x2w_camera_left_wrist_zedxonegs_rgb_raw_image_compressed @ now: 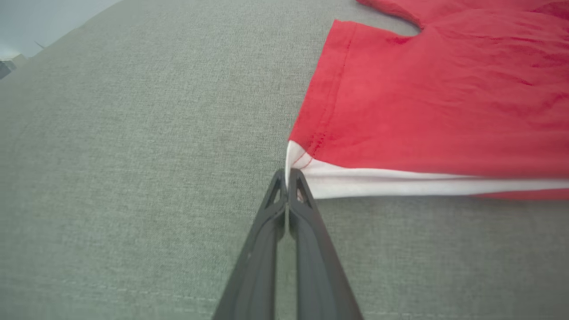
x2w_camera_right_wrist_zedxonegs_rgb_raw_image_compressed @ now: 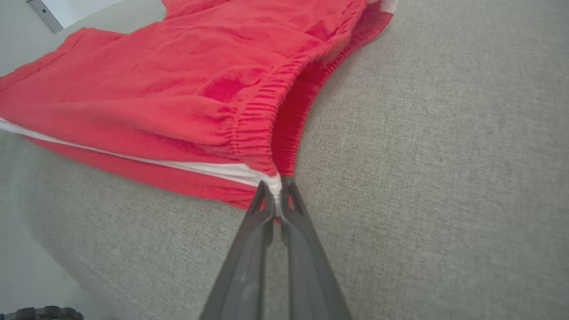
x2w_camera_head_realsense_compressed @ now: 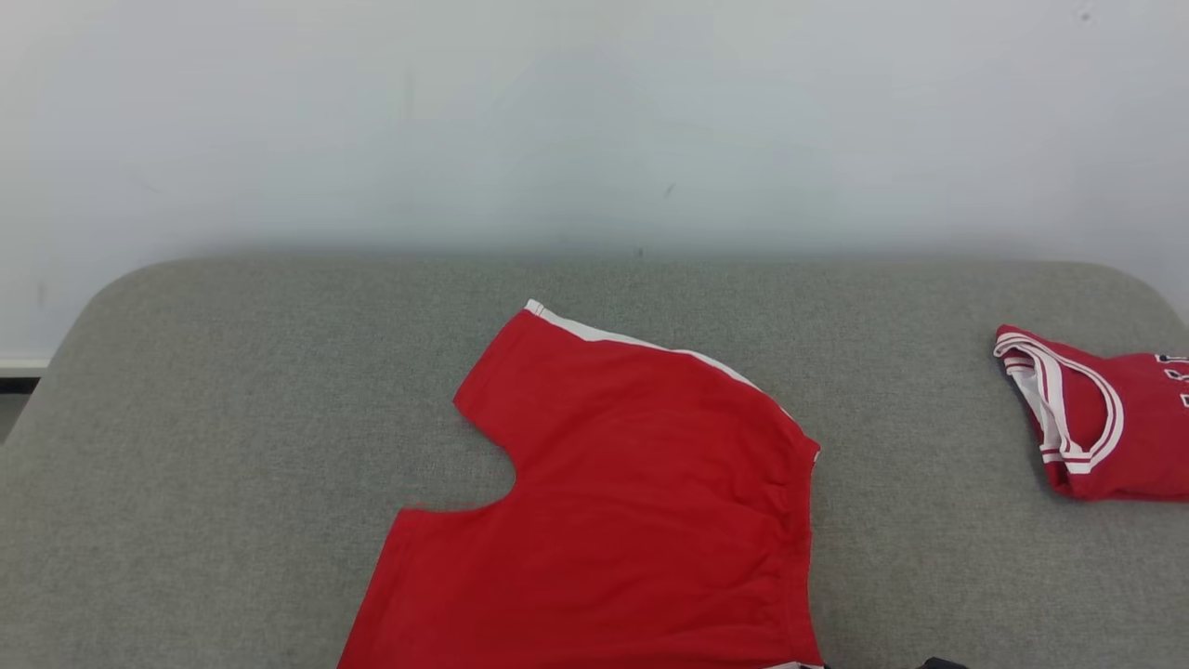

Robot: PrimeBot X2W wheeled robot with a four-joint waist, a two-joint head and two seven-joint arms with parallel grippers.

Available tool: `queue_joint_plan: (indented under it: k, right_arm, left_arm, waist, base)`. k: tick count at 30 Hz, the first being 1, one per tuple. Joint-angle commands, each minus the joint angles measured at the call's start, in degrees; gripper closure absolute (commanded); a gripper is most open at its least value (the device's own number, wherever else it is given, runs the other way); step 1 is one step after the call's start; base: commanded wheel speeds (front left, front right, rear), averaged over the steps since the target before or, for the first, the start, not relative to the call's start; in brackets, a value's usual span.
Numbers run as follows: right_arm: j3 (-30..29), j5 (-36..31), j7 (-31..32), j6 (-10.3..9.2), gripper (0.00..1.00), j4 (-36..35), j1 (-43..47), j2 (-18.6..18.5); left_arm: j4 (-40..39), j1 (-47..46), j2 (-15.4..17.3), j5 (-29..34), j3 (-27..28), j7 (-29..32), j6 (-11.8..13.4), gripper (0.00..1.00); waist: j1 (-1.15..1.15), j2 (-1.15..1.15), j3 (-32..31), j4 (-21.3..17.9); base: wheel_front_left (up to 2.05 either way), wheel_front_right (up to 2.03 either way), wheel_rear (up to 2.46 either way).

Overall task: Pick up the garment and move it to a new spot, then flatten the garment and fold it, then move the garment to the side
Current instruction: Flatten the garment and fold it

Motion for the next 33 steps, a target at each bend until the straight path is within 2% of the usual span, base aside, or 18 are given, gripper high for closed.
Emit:
queue_joint_plan:
  k: [1, 6, 13, 20, 25, 33]
  right_arm:
    - [0.18, 0.36, -0.2, -0.29, 1.0, 0.05, 0.62, -0.2]
    - [0.7, 1.84, -0.2, -0.29, 1.0, -0.75, 2.19, 0.1]
    - [-2.69, 2.5, -0.21, -0.29, 1.0, -5.57, -1.0, 0.86]
    - [-7.71, 3.07, -0.21, -0.24, 1.0, -8.29, -7.54, 3.3]
    - [-11.47, 3.64, -0.21, -0.24, 1.0, -8.66, -11.56, 6.07]
    - [-15.05, 0.17, -0.2, -0.24, 1.0, -10.55, -16.25, 9.82]
  left_arm:
    - [0.16, 1.41, 0.1, -0.09, 0.57, -0.14, 0.37, 1.0]
    - [-0.18, 3.74, -0.23, -0.78, 2.57, -0.14, 0.38, 1.0]
    - [-3.91, -2.24, 0.51, 1.44, 3.8, -0.14, -0.74, 1.0]
    - [-6.43, -15.7, 1.59, 3.73, 2.18, -0.15, -2.01, 1.0]
    - [-3.84, -27.08, 3.91, 6.48, -0.86, -0.15, -3.03, 1.0]
    - [2.21, -42.39, 7.36, 9.99, -5.39, -0.15, -3.74, 1.0]
  waist:
    - [0.02, 0.01, -1.54, -0.06]
    - [0.02, 0.01, -1.62, -0.28]
    - [0.02, 0.01, 1.74, -2.01]
    - [0.02, 0.01, 10.75, -4.01]
    - [0.02, 0.01, 16.65, -5.45]
    - [0.02, 0.01, 24.06, -8.72]
  base:
    - [0.0, 0.0, 0.0]
    - [0.0, 0.0, 0.0]
    - [0.0, 0.0, 0.0]
    - [0.0, 0.0, 0.0]
    - [0.0, 0.0, 0.0]
    - [0.0, 0.0, 0.0]
